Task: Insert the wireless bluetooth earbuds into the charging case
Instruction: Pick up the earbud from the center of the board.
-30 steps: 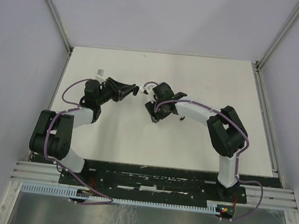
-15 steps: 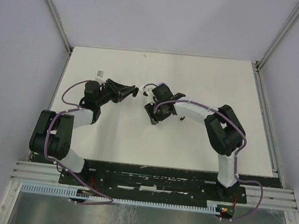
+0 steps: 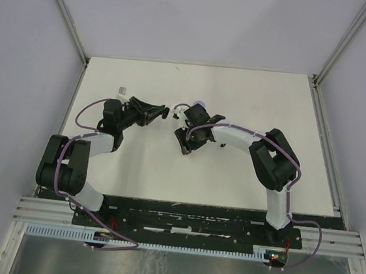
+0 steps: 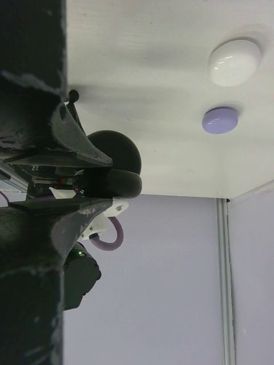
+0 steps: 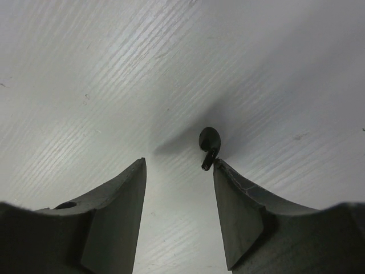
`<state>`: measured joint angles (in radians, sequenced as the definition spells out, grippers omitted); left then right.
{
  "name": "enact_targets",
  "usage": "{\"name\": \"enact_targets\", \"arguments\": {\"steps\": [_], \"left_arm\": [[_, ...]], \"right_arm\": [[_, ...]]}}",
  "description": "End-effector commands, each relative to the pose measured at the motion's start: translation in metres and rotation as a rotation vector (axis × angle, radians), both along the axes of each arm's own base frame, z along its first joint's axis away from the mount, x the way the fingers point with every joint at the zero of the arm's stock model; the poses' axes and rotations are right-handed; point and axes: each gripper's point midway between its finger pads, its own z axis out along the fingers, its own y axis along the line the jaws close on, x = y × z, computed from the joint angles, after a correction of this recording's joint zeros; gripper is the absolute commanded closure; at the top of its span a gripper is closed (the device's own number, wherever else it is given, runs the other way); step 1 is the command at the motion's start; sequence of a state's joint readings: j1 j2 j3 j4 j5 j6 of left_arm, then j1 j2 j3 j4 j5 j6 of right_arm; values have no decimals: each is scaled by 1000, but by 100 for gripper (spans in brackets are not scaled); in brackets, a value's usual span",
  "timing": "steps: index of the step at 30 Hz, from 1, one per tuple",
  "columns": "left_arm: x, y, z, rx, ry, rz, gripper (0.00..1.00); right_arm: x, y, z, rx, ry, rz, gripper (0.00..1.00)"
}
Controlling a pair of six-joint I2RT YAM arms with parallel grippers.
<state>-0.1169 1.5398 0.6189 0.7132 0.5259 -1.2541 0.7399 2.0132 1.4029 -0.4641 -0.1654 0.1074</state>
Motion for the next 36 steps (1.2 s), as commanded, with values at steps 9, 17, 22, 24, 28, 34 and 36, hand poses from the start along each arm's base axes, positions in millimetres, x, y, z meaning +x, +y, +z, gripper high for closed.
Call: {"name": "enact_targets", "arguments": {"steps": [9, 17, 22, 24, 28, 34, 36], "left_arm": [[2, 2, 28, -29, -80, 4, 97], [4, 2, 32, -27, -85, 1, 97], [4, 1, 31, -26, -81, -2, 97], [4, 1, 32, -26, -82, -2, 97], [5, 1, 31, -26, -81, -3, 97], [4, 1, 31, -27, -79, -3, 97], [4, 1, 31, -27, -81, -3, 97]], "right_arm": [[8, 9, 22, 26, -88, -22, 42], [21, 6, 27, -11, -136, -37, 42], [26, 11, 22, -11, -135, -34, 46], [27, 13, 22, -6, -134, -34, 48], [29, 15, 20, -9, -130, -36, 51], [30, 15, 16, -17, -124, -35, 54], [30, 15, 16, -18, -123, -36, 55]]}}
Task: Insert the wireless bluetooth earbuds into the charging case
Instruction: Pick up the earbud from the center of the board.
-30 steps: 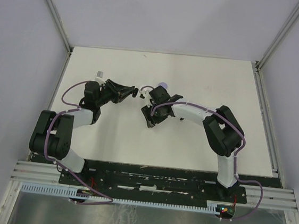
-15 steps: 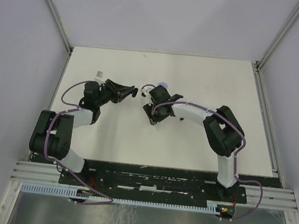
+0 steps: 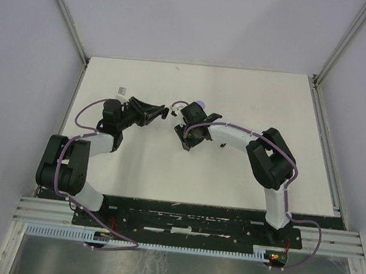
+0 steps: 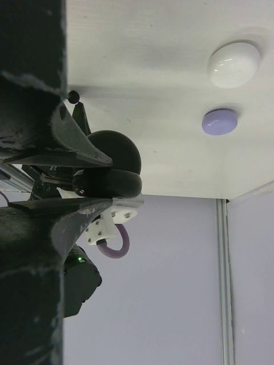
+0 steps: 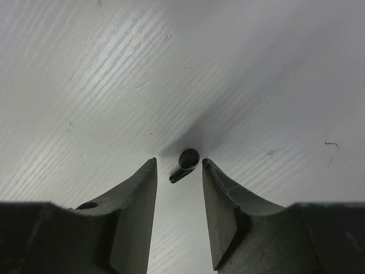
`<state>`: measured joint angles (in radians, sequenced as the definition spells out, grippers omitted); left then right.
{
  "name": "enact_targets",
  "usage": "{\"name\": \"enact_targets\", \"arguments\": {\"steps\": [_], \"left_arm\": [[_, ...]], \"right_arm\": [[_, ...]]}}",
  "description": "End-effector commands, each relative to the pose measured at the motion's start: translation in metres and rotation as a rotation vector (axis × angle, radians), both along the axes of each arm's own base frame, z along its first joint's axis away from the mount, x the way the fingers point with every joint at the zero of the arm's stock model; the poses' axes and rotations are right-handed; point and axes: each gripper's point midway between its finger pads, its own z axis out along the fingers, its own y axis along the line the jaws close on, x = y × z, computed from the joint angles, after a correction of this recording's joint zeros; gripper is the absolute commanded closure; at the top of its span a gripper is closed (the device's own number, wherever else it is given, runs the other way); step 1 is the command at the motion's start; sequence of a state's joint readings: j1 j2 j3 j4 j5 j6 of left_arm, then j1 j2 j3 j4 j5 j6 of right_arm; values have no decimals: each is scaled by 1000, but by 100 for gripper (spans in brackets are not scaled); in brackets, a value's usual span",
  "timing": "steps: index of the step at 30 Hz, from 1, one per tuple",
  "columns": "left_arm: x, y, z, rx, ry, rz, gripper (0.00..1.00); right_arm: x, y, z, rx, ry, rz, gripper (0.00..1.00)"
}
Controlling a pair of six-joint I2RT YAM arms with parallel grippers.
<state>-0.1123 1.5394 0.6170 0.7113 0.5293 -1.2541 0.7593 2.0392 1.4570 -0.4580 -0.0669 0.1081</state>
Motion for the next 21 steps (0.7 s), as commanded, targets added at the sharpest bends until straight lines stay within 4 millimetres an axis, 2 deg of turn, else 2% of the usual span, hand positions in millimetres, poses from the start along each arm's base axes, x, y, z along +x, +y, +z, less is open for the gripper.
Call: {"name": "enact_targets", "arguments": {"steps": [1, 21], "left_arm": [[4, 0, 32, -28, -85, -4, 97], [3, 1, 31, -27, -82, -1, 97]], "right_arm": [[12, 9, 11, 19, -41, -6, 55], [19, 2, 3, -25, -61, -28, 54]]}}
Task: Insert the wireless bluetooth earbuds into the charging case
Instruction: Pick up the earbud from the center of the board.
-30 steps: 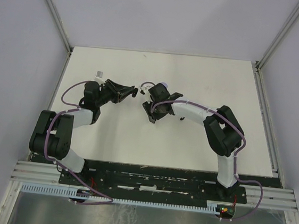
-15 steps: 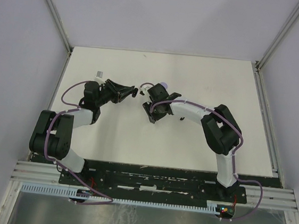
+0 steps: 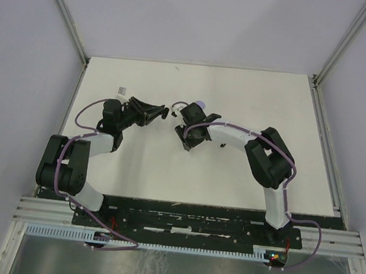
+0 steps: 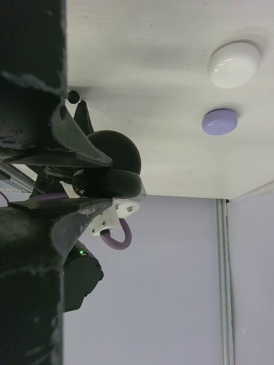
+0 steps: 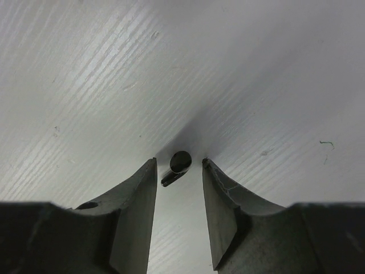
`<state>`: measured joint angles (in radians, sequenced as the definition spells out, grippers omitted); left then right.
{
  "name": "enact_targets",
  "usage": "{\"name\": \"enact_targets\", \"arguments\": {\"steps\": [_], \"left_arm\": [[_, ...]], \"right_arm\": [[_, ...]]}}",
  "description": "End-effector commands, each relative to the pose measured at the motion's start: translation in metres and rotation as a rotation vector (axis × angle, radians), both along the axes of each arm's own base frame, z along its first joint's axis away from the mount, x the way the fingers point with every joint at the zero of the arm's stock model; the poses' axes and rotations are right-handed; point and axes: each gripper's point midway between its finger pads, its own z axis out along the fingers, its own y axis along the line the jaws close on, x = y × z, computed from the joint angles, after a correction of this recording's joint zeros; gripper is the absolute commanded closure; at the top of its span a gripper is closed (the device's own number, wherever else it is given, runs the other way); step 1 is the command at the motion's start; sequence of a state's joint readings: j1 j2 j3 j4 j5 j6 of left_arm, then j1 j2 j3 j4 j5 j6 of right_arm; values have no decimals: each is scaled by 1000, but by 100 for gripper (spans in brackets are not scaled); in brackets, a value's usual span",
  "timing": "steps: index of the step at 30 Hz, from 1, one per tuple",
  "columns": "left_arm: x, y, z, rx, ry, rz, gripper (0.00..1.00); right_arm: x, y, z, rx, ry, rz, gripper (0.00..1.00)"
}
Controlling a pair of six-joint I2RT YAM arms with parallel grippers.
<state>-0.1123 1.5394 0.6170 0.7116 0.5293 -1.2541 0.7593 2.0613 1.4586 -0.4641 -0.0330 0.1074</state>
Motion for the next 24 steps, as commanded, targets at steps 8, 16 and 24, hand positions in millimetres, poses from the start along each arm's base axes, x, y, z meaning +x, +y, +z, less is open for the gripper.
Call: {"name": "enact_targets", "arguments": {"steps": [8, 16, 24], "left_arm": [[3, 0, 31, -26, -79, -1, 97], [3, 1, 31, -26, -81, 3, 97], [3, 1, 31, -26, -81, 2, 97]], "right_arm": [[25, 3, 13, 5, -78, -53, 55], [32, -4, 14, -19, -104, -97, 55], [37, -9, 15, -24, -112, -130, 56]]}}
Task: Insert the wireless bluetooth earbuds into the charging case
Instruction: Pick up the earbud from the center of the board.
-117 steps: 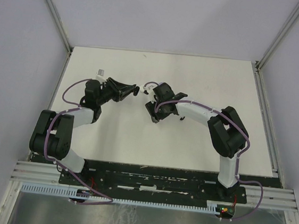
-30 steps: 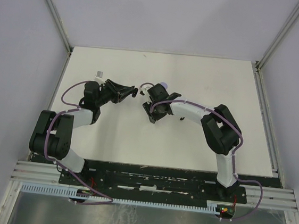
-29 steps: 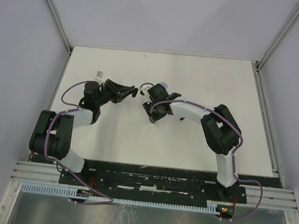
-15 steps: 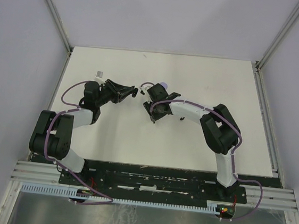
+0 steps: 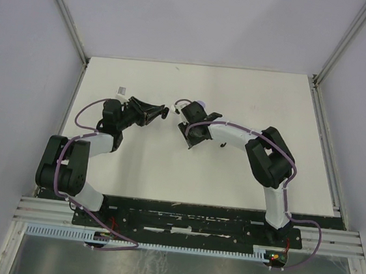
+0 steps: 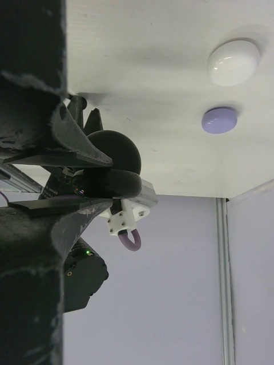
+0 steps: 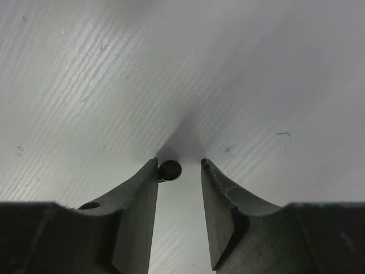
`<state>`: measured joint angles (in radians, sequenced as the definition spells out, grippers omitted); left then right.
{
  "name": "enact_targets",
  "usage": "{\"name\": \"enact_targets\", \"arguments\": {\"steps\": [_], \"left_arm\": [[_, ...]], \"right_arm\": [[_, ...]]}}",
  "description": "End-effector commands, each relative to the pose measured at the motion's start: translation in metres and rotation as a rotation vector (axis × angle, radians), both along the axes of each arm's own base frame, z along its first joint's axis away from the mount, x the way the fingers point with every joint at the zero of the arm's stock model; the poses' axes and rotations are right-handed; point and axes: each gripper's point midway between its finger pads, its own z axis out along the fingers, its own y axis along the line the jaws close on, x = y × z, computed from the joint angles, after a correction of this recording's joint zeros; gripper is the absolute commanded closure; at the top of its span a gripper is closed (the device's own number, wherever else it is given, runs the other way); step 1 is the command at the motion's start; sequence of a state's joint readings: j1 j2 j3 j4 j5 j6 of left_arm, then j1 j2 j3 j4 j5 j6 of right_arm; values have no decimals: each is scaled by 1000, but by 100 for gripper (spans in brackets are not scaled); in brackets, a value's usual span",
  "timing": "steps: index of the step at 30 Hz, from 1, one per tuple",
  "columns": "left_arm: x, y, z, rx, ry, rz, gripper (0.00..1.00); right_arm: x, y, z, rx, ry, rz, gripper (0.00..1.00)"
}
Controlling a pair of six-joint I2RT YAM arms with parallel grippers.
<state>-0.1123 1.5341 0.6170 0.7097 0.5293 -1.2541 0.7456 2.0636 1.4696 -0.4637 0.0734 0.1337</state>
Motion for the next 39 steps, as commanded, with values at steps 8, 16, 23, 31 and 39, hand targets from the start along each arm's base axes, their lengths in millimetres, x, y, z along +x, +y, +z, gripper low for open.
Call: {"name": "enact_targets", "arguments": {"steps": [8, 16, 23, 31, 39], "left_arm": [[3, 1, 30, -27, -77, 4, 97], [3, 1, 30, -26, -79, 3, 97], [3, 1, 30, -27, -78, 2, 97], [3, 1, 31, -27, -80, 3, 97], [3, 1, 30, -27, -77, 4, 97]], "right_arm": [[16, 7, 13, 34, -46, -32, 60], [15, 6, 13, 38, -41, -36, 61], [14, 6, 14, 38, -40, -40, 63], [13, 5, 15, 39, -38, -45, 64], [12, 2, 17, 34, -36, -74, 61]]}}
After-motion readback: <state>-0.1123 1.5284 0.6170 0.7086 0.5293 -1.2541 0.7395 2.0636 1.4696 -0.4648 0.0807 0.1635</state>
